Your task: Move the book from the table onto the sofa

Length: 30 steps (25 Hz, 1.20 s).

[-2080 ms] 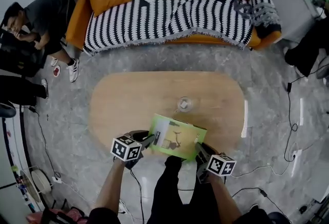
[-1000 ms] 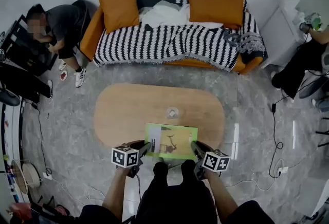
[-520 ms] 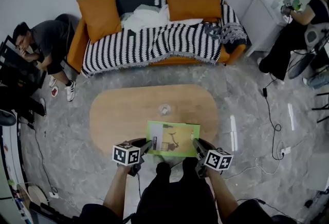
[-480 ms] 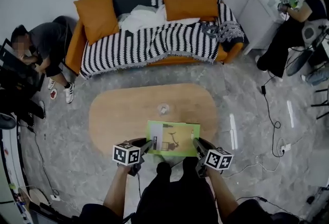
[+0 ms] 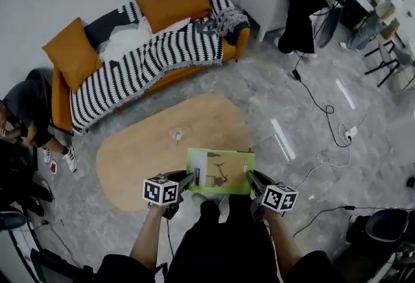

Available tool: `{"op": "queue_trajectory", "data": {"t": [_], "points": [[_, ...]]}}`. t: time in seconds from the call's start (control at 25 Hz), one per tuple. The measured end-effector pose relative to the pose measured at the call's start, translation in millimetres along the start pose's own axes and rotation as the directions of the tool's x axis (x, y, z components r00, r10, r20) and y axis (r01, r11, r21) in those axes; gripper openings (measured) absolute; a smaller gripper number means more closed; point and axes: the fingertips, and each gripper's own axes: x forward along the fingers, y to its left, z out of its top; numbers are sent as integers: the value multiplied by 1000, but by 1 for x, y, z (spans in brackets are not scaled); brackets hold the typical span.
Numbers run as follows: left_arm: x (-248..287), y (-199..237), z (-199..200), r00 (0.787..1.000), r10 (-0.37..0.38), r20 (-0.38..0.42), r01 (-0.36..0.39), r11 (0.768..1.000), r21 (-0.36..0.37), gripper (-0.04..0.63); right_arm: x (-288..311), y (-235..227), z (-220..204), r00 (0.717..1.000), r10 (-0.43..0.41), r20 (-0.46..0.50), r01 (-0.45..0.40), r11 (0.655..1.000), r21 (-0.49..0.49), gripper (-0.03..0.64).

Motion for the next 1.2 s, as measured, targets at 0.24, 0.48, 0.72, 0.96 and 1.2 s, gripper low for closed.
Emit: {"op": "queue_trajectory", "data": {"t": [0.24,0.48,0.72,0.96,1.2], "points": [[61,-60,22,996,-51,-80,59,993,99,101,-56,-61,22,996,-61,71,55,995,81,81],[124,-110,54,992,-60,-115,74,991,116,98,-85,-124,71,992,-73,106,61,991,120,80],[191,-159,85,991,-65,-117,77,991,108,98,-111,-188,131,989,-59,133,43,992,123,77],[249,-208,121,993,-61,-105,73,991,113,98,-136,-245,186,988,-47,150,29,992,119,75],[283,-243,148,993,-58,-104,70,991,116,97,-155,-280,226,987,-30,160,11,993,118,74]]}}
